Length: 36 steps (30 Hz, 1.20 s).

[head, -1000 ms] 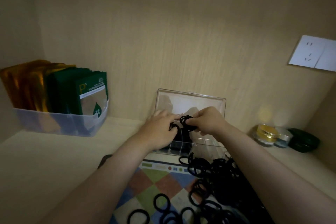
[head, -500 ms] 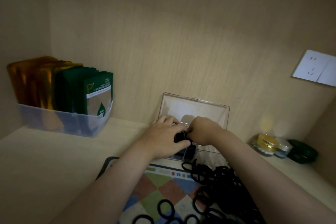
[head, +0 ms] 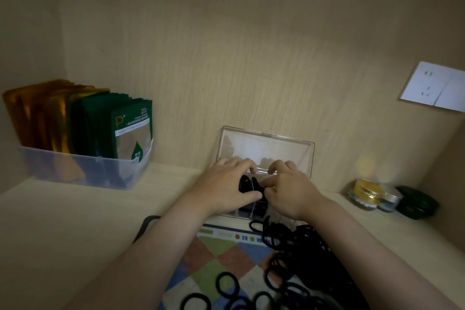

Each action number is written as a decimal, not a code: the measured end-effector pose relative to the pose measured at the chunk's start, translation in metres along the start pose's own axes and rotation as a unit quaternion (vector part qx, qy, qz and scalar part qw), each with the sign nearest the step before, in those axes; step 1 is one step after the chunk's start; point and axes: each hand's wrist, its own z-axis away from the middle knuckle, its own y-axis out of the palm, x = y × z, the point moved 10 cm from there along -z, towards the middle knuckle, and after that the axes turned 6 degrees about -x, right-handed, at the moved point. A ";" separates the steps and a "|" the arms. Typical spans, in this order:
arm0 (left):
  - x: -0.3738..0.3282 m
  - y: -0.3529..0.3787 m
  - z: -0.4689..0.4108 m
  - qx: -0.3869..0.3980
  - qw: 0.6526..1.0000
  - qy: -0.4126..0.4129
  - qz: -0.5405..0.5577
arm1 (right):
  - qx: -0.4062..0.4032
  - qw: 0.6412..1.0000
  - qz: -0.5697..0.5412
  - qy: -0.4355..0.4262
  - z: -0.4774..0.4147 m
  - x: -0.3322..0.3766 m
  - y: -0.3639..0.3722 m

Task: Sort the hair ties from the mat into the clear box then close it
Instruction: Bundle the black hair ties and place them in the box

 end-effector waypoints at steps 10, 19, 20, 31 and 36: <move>-0.001 0.012 0.002 0.056 0.997 0.020 -0.052 | -0.081 0.987 -0.138 0.026 0.003 -0.020 -0.011; 0.004 -0.008 -0.001 -0.037 0.999 -0.004 0.039 | -0.073 0.994 0.015 -0.083 0.016 0.014 0.002; 0.002 -0.004 -0.001 -0.022 1.000 0.013 0.014 | -0.071 0.993 0.021 -0.088 0.016 0.016 0.003; -0.008 0.000 0.007 0.030 0.999 0.012 -0.012 | -0.072 0.990 -0.110 -0.051 0.020 0.003 -0.032; -0.035 -0.031 0.023 -0.007 0.999 0.033 -0.019 | -0.076 0.977 -0.192 -0.047 0.047 0.010 -0.047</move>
